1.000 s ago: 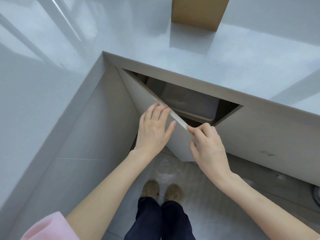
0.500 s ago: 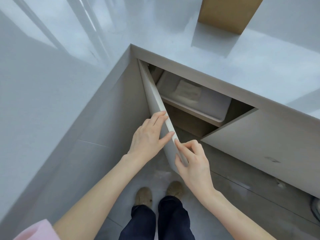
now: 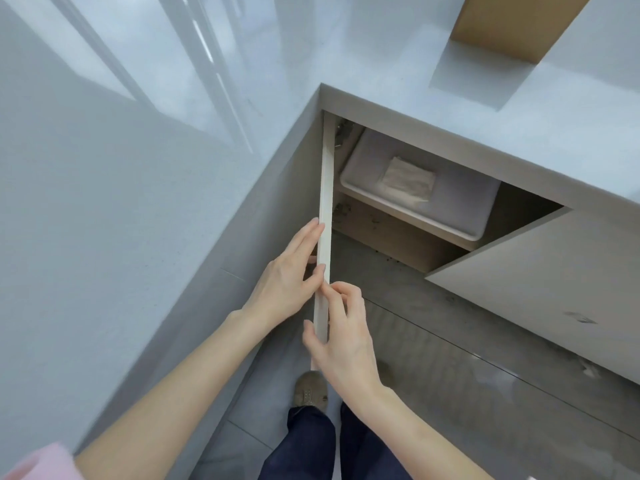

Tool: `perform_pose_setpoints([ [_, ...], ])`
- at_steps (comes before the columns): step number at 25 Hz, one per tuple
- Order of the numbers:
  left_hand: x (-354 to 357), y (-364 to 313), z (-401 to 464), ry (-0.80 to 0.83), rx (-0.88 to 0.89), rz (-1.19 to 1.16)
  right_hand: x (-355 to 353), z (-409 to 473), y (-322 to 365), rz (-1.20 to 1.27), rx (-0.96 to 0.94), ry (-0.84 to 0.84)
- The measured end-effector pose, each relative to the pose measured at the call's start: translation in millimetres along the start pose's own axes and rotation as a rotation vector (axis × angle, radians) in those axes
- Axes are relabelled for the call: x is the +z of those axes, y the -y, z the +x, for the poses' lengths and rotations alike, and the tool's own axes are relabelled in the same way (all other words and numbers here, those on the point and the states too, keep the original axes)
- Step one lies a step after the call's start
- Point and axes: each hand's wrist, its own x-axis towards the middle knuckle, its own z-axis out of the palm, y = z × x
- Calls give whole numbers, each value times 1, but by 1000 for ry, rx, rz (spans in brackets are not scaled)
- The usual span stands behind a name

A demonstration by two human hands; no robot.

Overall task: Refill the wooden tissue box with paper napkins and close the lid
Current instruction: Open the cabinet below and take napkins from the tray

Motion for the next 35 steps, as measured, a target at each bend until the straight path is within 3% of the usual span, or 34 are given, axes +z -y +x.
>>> perform_pose_setpoints([
  [8, -16, 11, -1, 14, -20, 11, 15, 6, 15, -13, 15, -14],
  [13, -8, -15, 0, -46, 46, 348, -12, 8, -5, -11, -36, -1],
  [20, 15, -61, 27, 65, 40, 525, -77, 33, -59, -339, 93, 12],
  [25, 44, -73, 53, 113, -14, 545, -105, 54, -92, -511, 103, 99],
  [35, 62, -69, 99, 176, -19, 542, -122, 97, -113, -573, 178, 131],
])
